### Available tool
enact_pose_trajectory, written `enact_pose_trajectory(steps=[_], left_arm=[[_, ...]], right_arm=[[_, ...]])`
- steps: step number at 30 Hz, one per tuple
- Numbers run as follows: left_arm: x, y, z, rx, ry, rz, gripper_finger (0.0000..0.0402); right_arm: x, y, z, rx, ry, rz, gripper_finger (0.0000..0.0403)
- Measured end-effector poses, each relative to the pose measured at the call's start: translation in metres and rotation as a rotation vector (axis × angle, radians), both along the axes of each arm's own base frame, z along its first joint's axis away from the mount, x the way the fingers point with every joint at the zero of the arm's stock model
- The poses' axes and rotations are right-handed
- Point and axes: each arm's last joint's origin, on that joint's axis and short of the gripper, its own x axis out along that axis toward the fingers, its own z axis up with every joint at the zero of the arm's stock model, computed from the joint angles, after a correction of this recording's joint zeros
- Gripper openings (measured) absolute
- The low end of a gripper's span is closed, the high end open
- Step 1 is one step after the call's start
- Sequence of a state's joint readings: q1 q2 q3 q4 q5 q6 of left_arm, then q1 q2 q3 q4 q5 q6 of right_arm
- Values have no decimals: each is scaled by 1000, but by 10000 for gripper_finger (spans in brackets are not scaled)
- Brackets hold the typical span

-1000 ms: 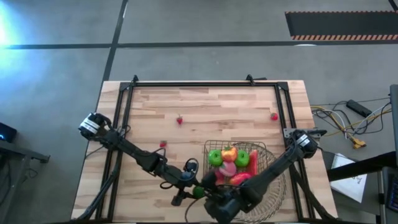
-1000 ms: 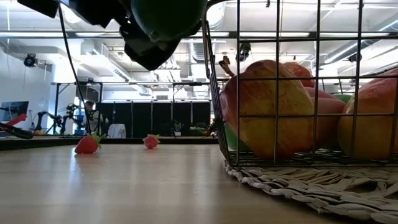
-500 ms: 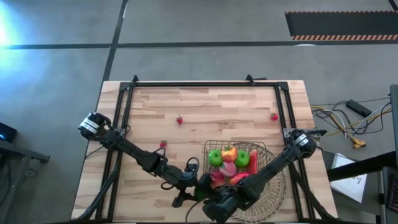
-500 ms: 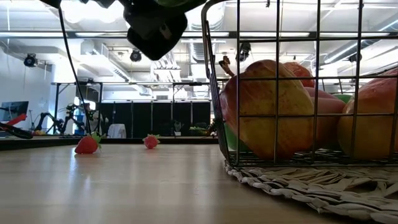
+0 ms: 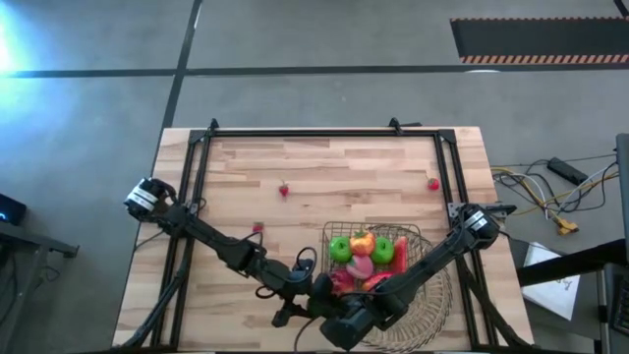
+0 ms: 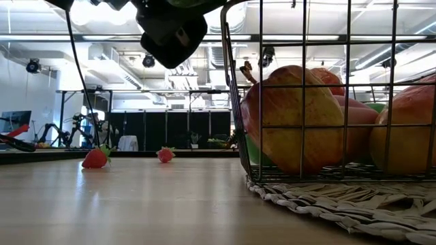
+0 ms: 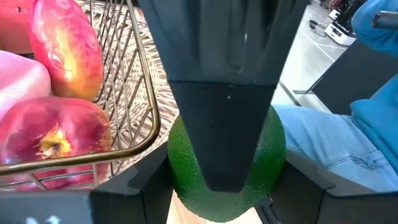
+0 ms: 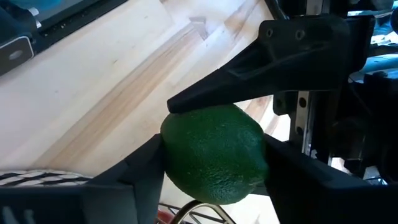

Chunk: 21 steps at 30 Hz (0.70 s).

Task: Build produce basket
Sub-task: Put the lime into the wire basket

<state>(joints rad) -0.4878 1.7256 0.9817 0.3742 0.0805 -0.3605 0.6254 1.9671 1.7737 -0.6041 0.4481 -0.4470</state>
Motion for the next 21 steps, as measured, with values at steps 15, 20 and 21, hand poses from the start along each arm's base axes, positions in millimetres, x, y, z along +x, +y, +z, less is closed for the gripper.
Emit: enact_pose_trajectory(steps=[15,20,21], left_arm=[[5,33,-1,47,47,-148,315],[-8,56,5,177,181,-33,331],[-13,60,7,206,200,6,331]], right_arm=[[-8,9,2,97,17,-74,202],[-19,13,21,62,15,-174,202],[-23,13,27,49,16,-204,202]])
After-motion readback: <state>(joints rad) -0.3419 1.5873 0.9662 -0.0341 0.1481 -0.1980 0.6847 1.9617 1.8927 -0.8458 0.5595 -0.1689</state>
